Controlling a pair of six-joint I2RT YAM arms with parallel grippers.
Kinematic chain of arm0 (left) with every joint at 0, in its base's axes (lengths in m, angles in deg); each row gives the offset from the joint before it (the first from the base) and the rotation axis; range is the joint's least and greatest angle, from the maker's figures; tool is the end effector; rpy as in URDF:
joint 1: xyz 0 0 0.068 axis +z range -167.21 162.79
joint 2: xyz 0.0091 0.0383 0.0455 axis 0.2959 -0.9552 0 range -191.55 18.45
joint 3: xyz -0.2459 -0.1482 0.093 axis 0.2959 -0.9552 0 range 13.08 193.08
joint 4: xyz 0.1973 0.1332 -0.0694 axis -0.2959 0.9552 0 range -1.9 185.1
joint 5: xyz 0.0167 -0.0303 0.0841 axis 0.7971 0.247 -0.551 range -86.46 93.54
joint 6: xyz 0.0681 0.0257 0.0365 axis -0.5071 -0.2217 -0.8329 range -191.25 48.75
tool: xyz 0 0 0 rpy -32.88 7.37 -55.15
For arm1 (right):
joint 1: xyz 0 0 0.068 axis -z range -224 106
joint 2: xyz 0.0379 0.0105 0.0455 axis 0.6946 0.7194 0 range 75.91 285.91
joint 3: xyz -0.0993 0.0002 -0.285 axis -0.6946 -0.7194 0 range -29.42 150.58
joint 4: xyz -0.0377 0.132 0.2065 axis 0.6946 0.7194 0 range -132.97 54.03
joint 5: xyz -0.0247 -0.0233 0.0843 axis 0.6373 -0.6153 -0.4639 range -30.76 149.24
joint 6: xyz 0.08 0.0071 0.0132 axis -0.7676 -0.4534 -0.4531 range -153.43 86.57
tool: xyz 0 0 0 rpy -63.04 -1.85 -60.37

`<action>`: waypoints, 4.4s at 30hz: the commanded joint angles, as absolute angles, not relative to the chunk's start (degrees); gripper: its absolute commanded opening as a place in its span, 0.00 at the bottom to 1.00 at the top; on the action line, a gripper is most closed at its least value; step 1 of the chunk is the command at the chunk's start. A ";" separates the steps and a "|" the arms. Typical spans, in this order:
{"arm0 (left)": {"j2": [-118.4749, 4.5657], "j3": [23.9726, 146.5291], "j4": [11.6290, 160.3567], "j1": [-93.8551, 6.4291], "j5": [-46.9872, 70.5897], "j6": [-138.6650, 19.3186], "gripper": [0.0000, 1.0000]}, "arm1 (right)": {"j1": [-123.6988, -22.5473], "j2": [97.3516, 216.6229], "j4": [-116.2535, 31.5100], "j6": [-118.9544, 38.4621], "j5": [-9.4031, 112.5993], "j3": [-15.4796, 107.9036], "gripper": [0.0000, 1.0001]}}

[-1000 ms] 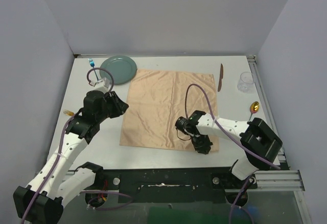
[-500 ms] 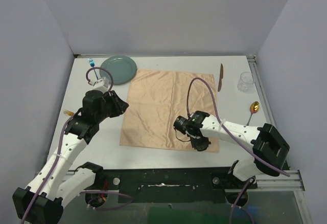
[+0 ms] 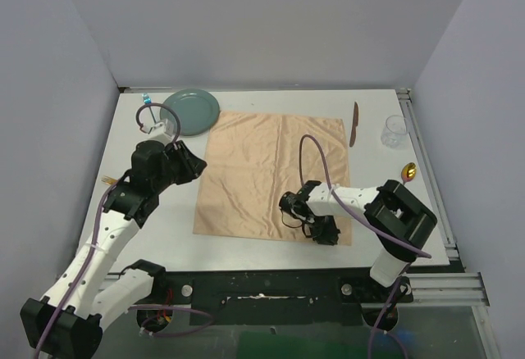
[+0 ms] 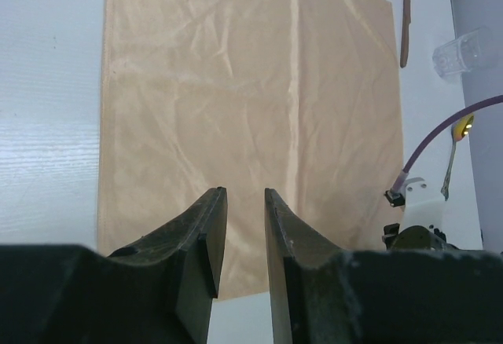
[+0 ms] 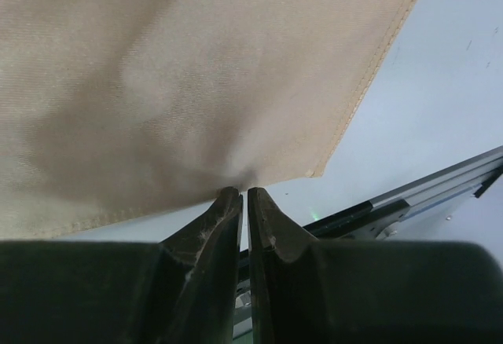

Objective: Set the dinner table for one person
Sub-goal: Flatten out the napkin at the center of the board.

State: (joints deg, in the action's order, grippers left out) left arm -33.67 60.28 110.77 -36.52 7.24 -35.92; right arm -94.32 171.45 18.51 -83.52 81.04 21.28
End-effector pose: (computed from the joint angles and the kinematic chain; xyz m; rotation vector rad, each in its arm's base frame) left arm 0.1896 -0.0712 0.3185 -0.2540 2.1014 -0.6489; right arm 0.1575 0.1487 0.1520 -0.0876 2.9516 -0.6892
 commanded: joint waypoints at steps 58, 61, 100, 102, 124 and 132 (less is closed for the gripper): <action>-106.30 95.44 77.06 -34.44 -3.98 -42.53 0.17 | -47.52 206.34 -23.83 -63.06 63.67 71.39 0.00; -108.62 96.85 78.22 -34.44 -4.04 -42.51 0.16 | -46.72 208.38 -23.63 -62.81 61.72 73.63 0.00; -103.08 90.65 78.69 -33.26 -4.66 -39.52 0.09 | -43.33 213.98 -22.82 -61.79 51.25 82.71 0.00; -101.56 89.89 78.92 -33.22 -4.97 -39.73 0.09 | -43.44 213.22 -22.67 -61.65 51.15 82.30 0.01; -92.05 90.81 82.17 -33.21 -5.05 -41.63 0.10 | -44.51 201.99 -27.57 -57.92 49.71 74.79 0.29; -86.40 88.49 82.60 -33.28 -3.20 -41.93 0.11 | -44.68 202.92 -27.56 -56.64 49.67 78.79 0.32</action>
